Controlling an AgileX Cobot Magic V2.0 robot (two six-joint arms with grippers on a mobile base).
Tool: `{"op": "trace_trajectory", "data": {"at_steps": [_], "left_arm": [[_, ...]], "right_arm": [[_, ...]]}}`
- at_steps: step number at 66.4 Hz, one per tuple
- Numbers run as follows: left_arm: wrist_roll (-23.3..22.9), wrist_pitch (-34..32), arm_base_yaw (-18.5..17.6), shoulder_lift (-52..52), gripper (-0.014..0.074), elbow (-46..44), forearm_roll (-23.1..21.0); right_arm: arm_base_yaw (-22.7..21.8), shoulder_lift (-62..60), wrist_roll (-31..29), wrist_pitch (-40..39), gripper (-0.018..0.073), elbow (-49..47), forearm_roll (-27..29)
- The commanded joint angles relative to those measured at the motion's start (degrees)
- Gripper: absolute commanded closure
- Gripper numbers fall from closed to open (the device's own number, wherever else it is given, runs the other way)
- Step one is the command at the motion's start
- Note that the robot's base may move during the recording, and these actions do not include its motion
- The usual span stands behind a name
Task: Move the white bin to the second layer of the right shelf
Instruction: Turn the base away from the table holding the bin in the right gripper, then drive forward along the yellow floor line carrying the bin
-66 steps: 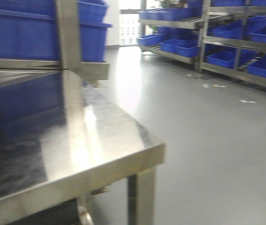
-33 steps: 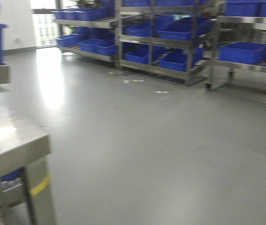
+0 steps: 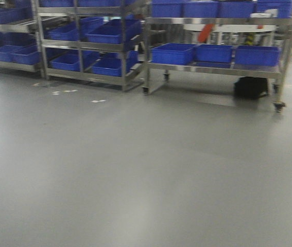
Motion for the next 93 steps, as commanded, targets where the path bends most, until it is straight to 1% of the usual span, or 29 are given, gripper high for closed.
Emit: {"op": "trace_trajectory", "data": {"at_steps": [1, 93], "left_arm": [[-0.17, -4.52, -0.45, -0.92, 0.0512, 2.11, -0.36], [-0.17, -4.52, -0.23, -0.92, 0.0512, 2.11, -0.36]], "right_arm": [[-0.24, 0.05, 0.22, -5.60, 0.0451, -1.82, -0.51], [-0.24, 0.05, 0.22, -5.60, 0.0451, -1.82, -0.51]]}}
